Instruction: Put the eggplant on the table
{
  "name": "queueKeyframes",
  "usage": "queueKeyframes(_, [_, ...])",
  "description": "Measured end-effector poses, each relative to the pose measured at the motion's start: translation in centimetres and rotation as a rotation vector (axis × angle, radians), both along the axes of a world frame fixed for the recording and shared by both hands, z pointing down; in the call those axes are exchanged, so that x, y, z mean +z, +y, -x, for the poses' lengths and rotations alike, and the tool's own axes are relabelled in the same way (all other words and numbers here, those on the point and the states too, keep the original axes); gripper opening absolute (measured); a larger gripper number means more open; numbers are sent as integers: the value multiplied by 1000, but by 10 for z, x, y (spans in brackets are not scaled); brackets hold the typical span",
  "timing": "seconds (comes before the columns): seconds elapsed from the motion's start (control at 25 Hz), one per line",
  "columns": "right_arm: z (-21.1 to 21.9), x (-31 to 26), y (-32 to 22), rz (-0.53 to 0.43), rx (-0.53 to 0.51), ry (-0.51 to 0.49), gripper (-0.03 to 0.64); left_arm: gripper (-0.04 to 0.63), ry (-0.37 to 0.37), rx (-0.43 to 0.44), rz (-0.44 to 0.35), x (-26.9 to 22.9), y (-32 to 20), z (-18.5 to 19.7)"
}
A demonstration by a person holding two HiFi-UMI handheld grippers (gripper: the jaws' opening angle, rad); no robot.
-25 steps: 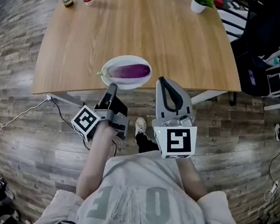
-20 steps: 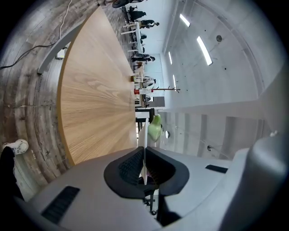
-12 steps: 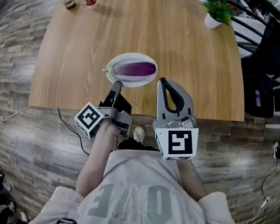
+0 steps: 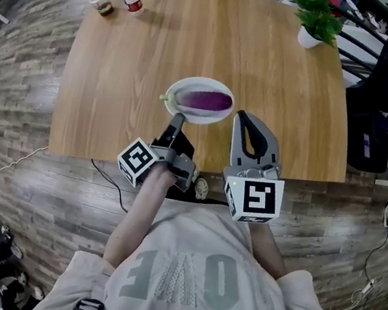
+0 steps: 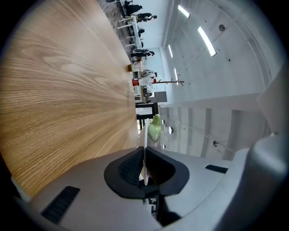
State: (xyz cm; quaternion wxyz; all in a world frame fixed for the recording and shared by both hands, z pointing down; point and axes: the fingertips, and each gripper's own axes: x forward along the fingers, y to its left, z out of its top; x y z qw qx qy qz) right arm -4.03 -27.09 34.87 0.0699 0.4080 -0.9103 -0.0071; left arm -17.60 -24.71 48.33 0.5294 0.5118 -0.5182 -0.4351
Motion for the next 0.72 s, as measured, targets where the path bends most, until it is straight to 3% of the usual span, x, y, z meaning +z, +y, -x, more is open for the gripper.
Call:
queueKeyframes(0.2, [-2,8,-11,30,25,5,18,17,-54,20,-2,22,-14,4])
queueKeyframes(0.72, [2,22,-7,68,45,39,18,17,-68,105,39,64,-28,-1])
